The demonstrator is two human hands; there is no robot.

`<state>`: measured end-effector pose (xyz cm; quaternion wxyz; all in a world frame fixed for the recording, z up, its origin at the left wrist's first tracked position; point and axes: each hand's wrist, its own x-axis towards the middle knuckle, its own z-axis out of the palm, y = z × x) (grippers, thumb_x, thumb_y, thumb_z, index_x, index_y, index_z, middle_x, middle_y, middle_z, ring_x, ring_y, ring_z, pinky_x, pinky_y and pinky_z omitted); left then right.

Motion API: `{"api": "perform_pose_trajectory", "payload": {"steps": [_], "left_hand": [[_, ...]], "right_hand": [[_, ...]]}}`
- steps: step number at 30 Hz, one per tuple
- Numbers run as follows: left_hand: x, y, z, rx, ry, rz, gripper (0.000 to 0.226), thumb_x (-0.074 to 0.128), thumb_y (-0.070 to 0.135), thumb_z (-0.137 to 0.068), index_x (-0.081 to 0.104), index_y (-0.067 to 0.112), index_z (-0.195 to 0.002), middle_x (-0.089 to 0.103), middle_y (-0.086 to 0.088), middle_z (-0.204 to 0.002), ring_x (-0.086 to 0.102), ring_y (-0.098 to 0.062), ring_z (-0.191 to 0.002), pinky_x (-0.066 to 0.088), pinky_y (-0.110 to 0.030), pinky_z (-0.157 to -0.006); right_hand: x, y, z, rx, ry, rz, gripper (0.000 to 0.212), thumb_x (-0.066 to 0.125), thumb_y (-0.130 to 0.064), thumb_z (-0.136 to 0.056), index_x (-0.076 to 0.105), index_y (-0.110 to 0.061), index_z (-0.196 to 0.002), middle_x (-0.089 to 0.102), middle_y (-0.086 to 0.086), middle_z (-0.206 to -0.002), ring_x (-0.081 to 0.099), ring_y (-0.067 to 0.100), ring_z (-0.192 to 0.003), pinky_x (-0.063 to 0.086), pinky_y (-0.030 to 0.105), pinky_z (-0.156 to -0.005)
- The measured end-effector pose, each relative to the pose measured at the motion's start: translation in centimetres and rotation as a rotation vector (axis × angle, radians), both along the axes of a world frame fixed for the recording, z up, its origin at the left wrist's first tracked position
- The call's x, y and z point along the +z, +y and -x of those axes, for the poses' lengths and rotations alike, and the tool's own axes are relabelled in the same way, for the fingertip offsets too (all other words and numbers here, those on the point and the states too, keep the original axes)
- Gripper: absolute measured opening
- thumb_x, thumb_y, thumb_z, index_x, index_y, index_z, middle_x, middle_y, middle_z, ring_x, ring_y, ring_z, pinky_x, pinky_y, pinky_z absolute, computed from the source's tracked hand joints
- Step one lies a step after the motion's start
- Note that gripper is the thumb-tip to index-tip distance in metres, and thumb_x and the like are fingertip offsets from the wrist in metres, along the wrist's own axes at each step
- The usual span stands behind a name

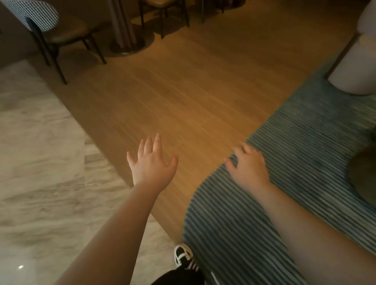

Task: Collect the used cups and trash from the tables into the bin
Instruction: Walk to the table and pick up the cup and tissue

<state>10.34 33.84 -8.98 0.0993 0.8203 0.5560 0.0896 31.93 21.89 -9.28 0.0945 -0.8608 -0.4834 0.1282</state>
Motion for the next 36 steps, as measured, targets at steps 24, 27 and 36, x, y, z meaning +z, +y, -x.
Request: {"api": "perform_pose_trajectory", "payload": {"steps": [24, 27, 36], "left_hand": [[1.3, 61.8, -26.1, 0.221, -0.039, 0.012, 0.075, 0.032, 0.064, -0.087, 0.013, 0.028, -0.15, 0.022, -0.004, -0.156, 0.013, -0.02, -0.144, 0.009, -0.057, -0.113], [1.9, 69.3, -28.3, 0.253, -0.043, -0.004, 0.075, 0.032, 0.064, -0.087, 0.013, 0.028, -0.149, 0.023, -0.004, -0.155, 0.014, -0.02, -0.144, 0.01, -0.057, -0.113], [-1.1, 95.6, -30.5, 0.336, -0.086, -0.002, 0.079, 0.027, 0.069, -0.083, 0.013, 0.029, -0.148, 0.024, -0.005, -0.155, 0.015, -0.021, -0.143, 0.01, -0.059, -0.111]], "right_hand": [[1.2, 67.5, -26.9, 0.214, 0.11, -0.077, 0.057, 0.04, -0.055, -0.093, 0.041, -0.023, -0.14, 0.027, 0.005, -0.154, 0.023, 0.025, -0.142, 0.02, 0.048, -0.116], [2.3, 75.7, -29.1, 0.258, 0.149, -0.061, 0.056, 0.04, -0.054, -0.094, 0.04, -0.023, -0.141, 0.026, 0.004, -0.155, 0.022, 0.025, -0.142, 0.019, 0.048, -0.116], [0.1, 102.2, -32.5, 0.34, 0.16, -0.037, 0.055, 0.04, -0.05, -0.096, 0.04, -0.02, -0.142, 0.023, 0.006, -0.156, 0.021, 0.025, -0.143, 0.02, 0.049, -0.116]]}}
